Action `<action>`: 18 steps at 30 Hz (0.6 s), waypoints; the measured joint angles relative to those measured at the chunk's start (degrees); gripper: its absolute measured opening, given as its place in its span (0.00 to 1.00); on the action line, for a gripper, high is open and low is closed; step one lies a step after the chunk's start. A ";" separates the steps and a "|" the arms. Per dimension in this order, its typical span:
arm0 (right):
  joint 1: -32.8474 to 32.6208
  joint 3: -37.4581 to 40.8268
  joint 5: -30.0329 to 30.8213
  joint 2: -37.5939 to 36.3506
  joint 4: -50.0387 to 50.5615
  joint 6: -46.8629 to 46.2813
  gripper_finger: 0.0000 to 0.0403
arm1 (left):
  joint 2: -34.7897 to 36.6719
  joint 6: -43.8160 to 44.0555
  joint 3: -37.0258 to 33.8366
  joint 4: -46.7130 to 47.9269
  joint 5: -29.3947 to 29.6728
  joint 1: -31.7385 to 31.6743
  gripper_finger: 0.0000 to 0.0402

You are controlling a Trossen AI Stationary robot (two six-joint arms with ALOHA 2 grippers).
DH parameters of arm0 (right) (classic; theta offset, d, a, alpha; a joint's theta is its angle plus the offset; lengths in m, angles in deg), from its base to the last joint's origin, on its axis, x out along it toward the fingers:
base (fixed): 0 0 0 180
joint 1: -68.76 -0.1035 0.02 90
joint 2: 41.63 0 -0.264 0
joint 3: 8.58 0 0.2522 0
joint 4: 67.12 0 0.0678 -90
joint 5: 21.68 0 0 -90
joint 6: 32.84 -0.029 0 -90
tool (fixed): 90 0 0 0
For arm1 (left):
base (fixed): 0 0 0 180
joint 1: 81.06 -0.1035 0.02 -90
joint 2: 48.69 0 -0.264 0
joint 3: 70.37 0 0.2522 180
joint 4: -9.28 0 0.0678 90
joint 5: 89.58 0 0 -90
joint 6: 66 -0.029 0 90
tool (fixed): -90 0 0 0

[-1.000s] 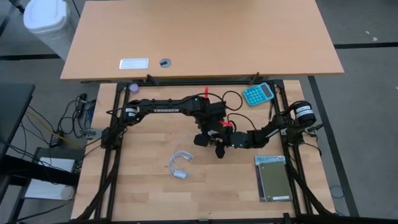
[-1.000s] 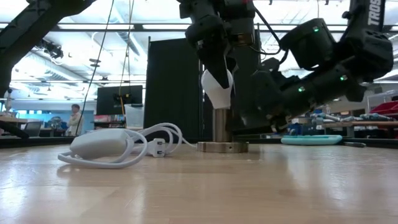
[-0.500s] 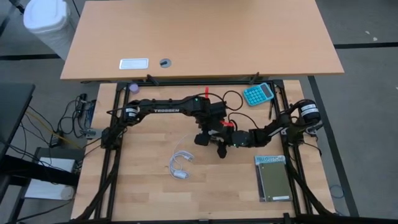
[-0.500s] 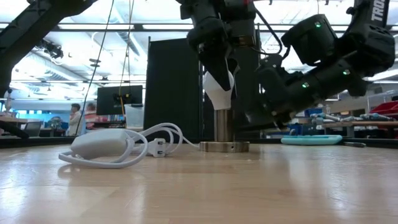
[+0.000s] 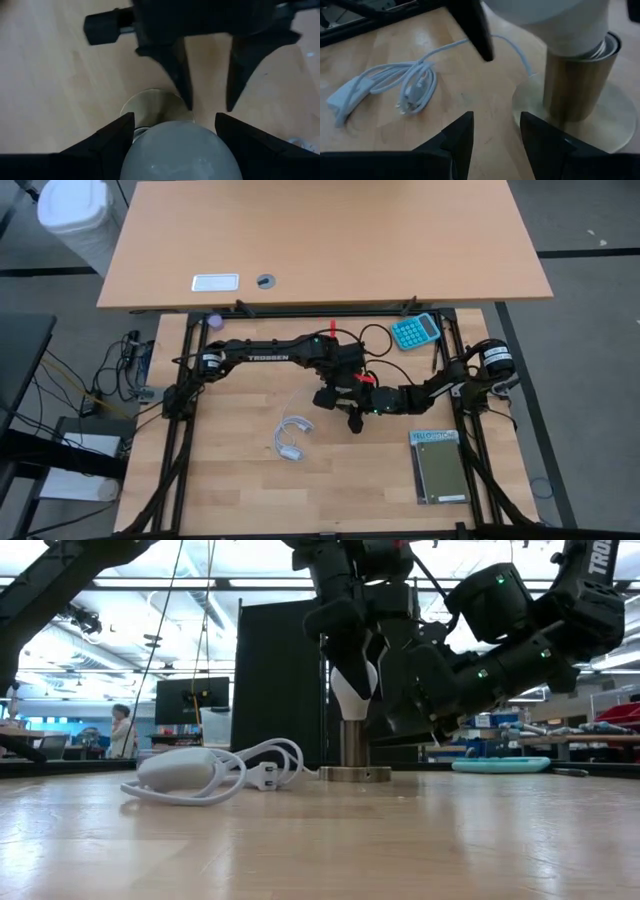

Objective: Screw lightbulb
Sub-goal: Insert the lightbulb into the socket

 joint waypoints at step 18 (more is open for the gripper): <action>0.02 0.04 -0.44 0.00 -1.49 -0.31 0.39 | -0.22 -1.86 -0.17 -0.85 11.61 -0.08 0.81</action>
